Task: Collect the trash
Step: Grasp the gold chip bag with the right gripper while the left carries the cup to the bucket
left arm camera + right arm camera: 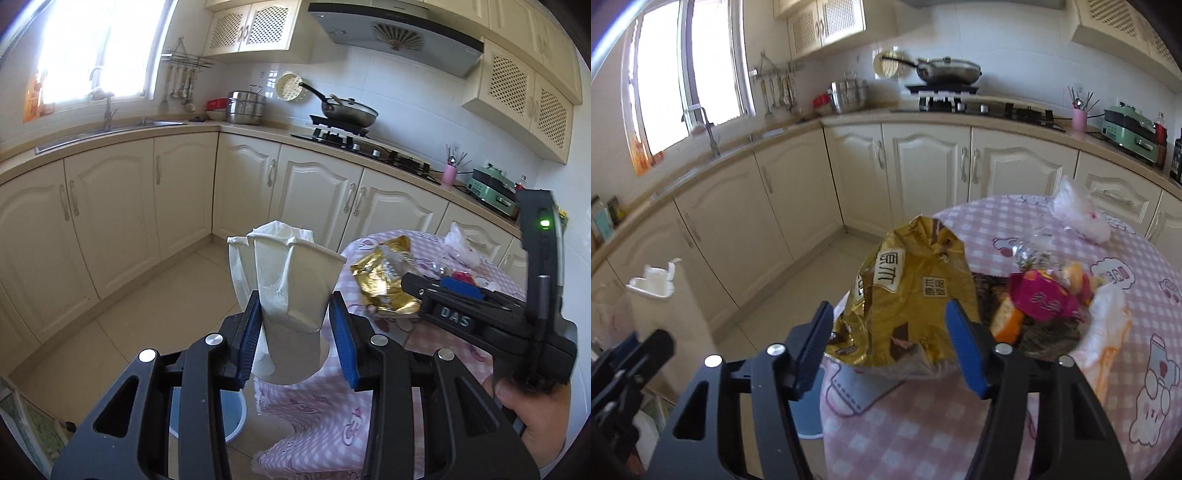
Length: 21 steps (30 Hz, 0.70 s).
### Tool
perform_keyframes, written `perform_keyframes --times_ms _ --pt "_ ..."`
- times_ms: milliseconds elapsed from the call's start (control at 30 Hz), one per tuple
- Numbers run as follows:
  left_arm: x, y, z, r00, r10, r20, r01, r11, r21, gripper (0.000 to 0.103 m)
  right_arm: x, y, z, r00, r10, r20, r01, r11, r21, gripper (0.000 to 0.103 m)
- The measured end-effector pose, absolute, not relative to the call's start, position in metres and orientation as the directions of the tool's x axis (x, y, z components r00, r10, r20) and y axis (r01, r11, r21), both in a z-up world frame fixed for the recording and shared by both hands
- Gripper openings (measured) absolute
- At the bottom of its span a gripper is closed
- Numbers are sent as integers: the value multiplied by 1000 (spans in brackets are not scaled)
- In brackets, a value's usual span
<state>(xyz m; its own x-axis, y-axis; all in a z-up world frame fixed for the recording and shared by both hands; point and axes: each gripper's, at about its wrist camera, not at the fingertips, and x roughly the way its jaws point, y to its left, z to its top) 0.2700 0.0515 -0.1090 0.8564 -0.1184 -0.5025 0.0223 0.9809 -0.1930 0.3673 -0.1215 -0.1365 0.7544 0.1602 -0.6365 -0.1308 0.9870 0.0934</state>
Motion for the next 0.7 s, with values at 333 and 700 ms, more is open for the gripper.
perform_keyframes --times_ms 333,700 --pt "277 98 -131 846 -102 -523 -28 971 -236 35 370 -81 -144 745 247 -619 -247 965 88 4" --pt "297 175 -208 735 59 -675 -267 941 -209 35 393 42 -216 546 397 -738 -462 877 130 4"
